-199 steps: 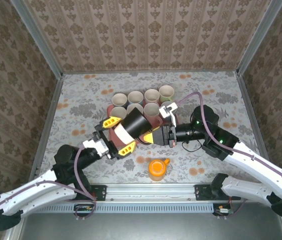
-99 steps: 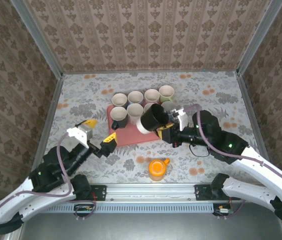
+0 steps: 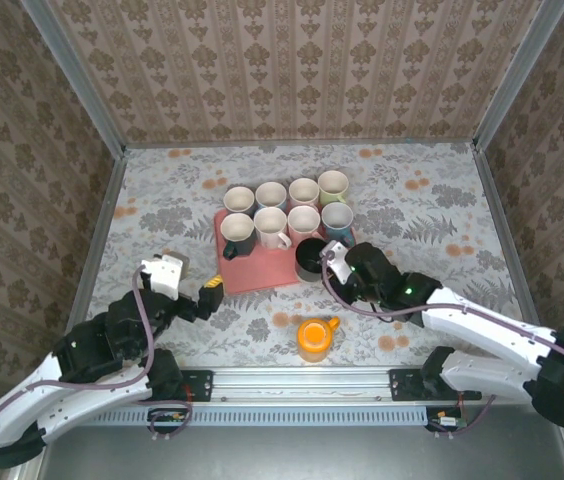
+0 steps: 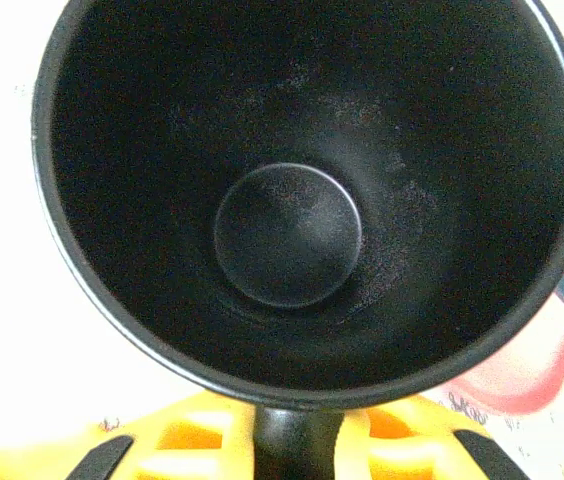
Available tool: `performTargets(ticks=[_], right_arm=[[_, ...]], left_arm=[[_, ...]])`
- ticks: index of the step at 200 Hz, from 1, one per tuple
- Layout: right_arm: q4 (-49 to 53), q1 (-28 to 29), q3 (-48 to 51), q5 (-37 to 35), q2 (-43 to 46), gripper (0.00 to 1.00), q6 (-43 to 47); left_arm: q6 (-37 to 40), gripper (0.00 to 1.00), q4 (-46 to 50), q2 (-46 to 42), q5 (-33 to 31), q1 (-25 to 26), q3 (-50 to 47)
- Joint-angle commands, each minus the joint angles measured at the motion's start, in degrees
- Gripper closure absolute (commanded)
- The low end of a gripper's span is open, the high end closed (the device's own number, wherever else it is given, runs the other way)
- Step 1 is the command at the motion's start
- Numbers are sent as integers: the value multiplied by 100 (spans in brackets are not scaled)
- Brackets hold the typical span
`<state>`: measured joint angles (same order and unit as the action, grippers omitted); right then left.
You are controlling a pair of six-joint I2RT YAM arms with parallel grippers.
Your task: Turn the mug right side up
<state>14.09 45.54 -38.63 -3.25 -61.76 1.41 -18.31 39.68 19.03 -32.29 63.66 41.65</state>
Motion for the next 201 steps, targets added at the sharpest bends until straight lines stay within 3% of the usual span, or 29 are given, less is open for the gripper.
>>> performTargets(ticks=[1,99,155,201], right_arm=[[-1195,8,-9,-137,-254,100,72],[-1981,-62,-51,-1231,-1610,100,-29],[-1970,-230,-17,-1268,-1761,100,-278],[-1821,-256,-45,-867,-1889,78,-343]], left_arm=[[-108,0,136,-24,-112,-35,-61],[-191,0,274,83,13,-35,-54],[-187,0,241,141,56,-46,-79],[-271,0,375,412,182,-63,42]])
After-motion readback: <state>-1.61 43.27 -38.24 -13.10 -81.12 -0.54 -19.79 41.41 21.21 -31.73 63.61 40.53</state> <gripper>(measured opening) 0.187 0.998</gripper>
